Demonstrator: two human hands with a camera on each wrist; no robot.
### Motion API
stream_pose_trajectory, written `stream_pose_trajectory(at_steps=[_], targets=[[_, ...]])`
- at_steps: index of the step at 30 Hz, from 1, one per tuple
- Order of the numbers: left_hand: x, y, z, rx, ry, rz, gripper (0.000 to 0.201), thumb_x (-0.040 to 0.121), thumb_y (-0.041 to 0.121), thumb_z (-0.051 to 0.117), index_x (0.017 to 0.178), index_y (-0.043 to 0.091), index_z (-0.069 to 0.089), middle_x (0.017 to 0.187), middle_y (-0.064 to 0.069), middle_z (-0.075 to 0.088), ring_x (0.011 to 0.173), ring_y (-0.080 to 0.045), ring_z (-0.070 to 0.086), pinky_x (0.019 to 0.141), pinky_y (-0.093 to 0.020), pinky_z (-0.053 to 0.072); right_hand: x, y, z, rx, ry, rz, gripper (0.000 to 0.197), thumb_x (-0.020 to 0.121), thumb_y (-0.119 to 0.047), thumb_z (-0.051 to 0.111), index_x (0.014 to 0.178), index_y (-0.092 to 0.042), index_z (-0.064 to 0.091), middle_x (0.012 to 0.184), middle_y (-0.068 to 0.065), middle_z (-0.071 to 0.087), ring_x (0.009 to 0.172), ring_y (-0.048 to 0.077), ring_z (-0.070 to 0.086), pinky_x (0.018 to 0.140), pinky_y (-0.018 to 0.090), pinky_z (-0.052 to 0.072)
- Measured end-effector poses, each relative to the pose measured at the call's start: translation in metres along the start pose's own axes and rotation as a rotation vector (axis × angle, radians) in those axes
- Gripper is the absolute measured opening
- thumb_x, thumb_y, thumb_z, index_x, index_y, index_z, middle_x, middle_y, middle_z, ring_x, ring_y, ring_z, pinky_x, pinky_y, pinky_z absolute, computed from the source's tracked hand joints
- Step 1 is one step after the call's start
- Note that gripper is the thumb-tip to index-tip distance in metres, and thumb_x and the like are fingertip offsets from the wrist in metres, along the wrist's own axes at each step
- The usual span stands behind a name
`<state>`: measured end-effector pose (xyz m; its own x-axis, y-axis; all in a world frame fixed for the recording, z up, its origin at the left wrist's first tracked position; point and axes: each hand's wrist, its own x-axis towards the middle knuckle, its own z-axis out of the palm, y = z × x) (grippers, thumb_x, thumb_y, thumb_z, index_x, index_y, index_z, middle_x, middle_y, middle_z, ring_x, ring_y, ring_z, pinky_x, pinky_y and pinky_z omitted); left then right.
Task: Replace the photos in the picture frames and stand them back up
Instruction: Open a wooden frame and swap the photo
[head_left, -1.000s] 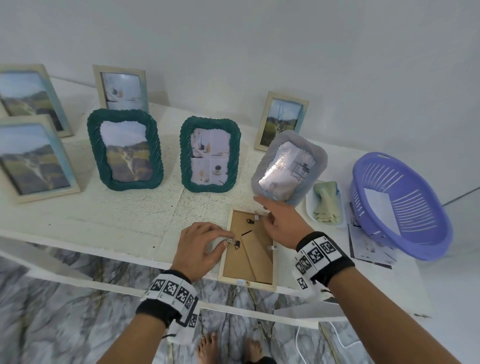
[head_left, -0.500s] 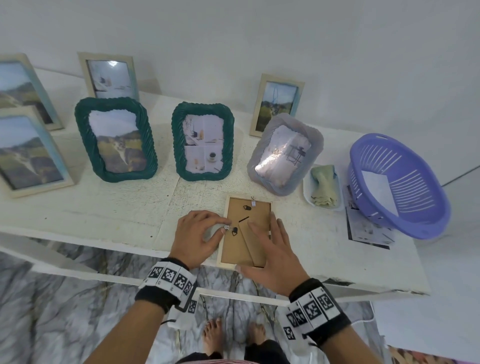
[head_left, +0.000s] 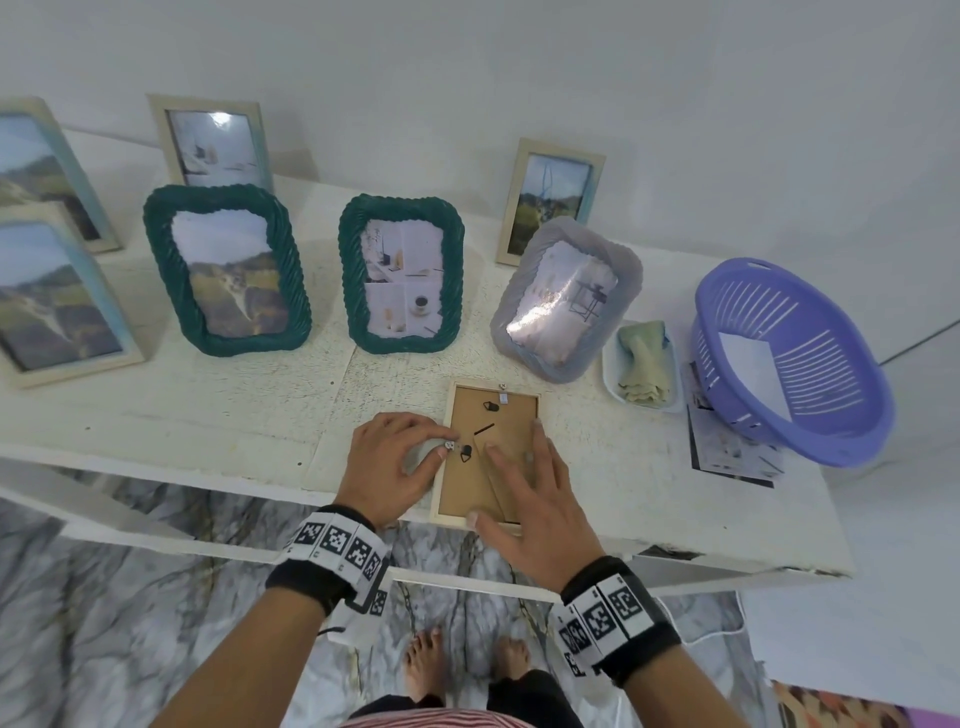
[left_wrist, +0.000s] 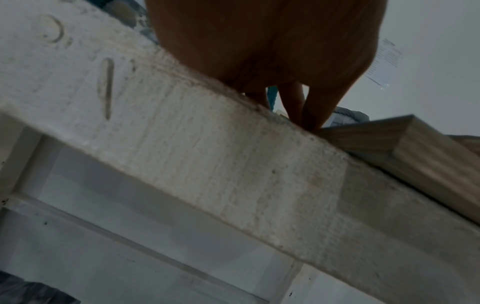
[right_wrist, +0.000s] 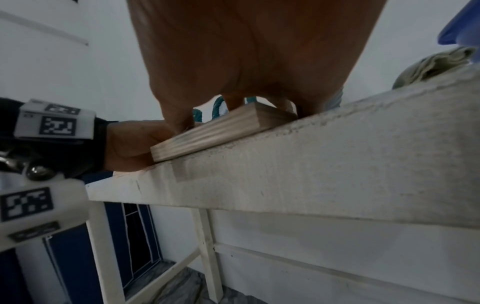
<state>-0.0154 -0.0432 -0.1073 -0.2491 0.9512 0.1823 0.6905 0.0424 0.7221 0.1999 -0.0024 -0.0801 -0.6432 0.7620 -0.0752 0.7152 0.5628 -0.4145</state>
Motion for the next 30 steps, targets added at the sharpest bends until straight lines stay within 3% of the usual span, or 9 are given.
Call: stream_pose_trajectory(at_steps=[2, 5, 10, 13, 18, 23, 27, 30], targets=[[0.000, 0.001, 0.000, 0.004, 0.002, -0.002, 0.028, 0.086, 0.055, 0.044, 0.104, 0.051, 0.065, 0.103, 0.025, 0.060, 0.106, -0.008, 0.049, 0.092, -0.035, 0.032, 0.001, -0.002, 0.002, -0.063, 0.024, -0.042, 0.067, 0.089, -0.064, 0.039, 0.146, -0.029, 0.031, 0.157, 0.026, 0.005, 0.141, 0.047, 0.018, 0.114, 0.053, 0.025], [0.000, 0.002, -0.001, 0.006, -0.004, -0.007, 0.028, 0.085, 0.056, 0.043, 0.103, 0.052, 0.065, 0.102, 0.023, 0.061, 0.106, -0.008, 0.049, 0.092, -0.034, 0.031, 0.002, -0.002, 0.003, -0.114, 0.034, -0.090, 0.062, 0.094, -0.060, 0.036, 0.144, -0.023, 0.038, 0.155, 0.029, 0.013, 0.142, 0.045, 0.018, 0.115, 0.055, 0.023], [0.000, 0.002, 0.000, 0.000, -0.016, -0.021, 0.026, 0.085, 0.059, 0.042, 0.104, 0.056, 0.061, 0.104, 0.022, 0.062, 0.107, -0.008, 0.048, 0.094, -0.035, 0.031, -0.002, 0.002, -0.004, -0.027, -0.039, -0.044, 0.072, 0.087, -0.069, 0.037, 0.150, -0.037, 0.020, 0.159, 0.018, -0.014, 0.146, 0.036, -0.004, 0.117, 0.040, 0.003], [0.000, 0.002, 0.000, 0.001, -0.018, -0.028, 0.028, 0.085, 0.059, 0.042, 0.104, 0.055, 0.061, 0.105, 0.021, 0.062, 0.108, -0.008, 0.047, 0.095, -0.036, 0.031, -0.002, 0.003, -0.004, -0.042, -0.047, -0.034, 0.073, 0.086, -0.070, 0.035, 0.150, -0.039, 0.018, 0.159, 0.015, -0.018, 0.146, 0.036, -0.004, 0.117, 0.042, 0.007], [0.000, 0.003, -0.001, 0.003, -0.022, -0.019, 0.032, 0.086, 0.057, 0.042, 0.106, 0.049, 0.066, 0.104, 0.021, 0.062, 0.106, -0.009, 0.048, 0.095, -0.042, 0.035, 0.001, 0.004, 0.007, -0.104, -0.008, -0.038, 0.070, 0.091, -0.069, 0.028, 0.149, -0.032, 0.023, 0.159, 0.022, -0.005, 0.145, 0.043, 0.003, 0.119, 0.051, 0.013], [0.000, 0.003, -0.001, 0.002, -0.017, -0.016, 0.033, 0.086, 0.056, 0.043, 0.106, 0.047, 0.068, 0.103, 0.019, 0.063, 0.106, -0.012, 0.050, 0.094, -0.043, 0.037, 0.006, -0.002, 0.011, -0.103, 0.055, -0.059, 0.053, 0.094, -0.047, 0.038, 0.141, -0.021, 0.037, 0.153, 0.031, 0.017, 0.146, 0.039, 0.008, 0.117, 0.054, 0.018], [0.000, 0.004, -0.002, 0.007, -0.022, -0.021, 0.032, 0.086, 0.057, 0.042, 0.106, 0.049, 0.066, 0.105, 0.019, 0.063, 0.108, -0.011, 0.050, 0.094, -0.041, 0.035, 0.008, -0.009, 0.008, -0.024, 0.078, 0.002, 0.049, 0.091, -0.037, 0.038, 0.138, -0.023, 0.037, 0.153, 0.032, 0.014, 0.145, 0.040, 0.007, 0.116, 0.054, 0.019], [0.000, 0.005, -0.002, 0.020, -0.025, -0.020, 0.034, 0.086, 0.058, 0.041, 0.106, 0.047, 0.067, 0.105, 0.019, 0.063, 0.108, -0.011, 0.049, 0.094, -0.039, 0.034, 0.005, -0.008, 0.001, 0.029, 0.062, 0.003, 0.049, 0.093, -0.043, 0.034, 0.138, -0.025, 0.034, 0.154, 0.029, 0.012, 0.146, 0.035, 0.002, 0.116, 0.053, 0.020]])
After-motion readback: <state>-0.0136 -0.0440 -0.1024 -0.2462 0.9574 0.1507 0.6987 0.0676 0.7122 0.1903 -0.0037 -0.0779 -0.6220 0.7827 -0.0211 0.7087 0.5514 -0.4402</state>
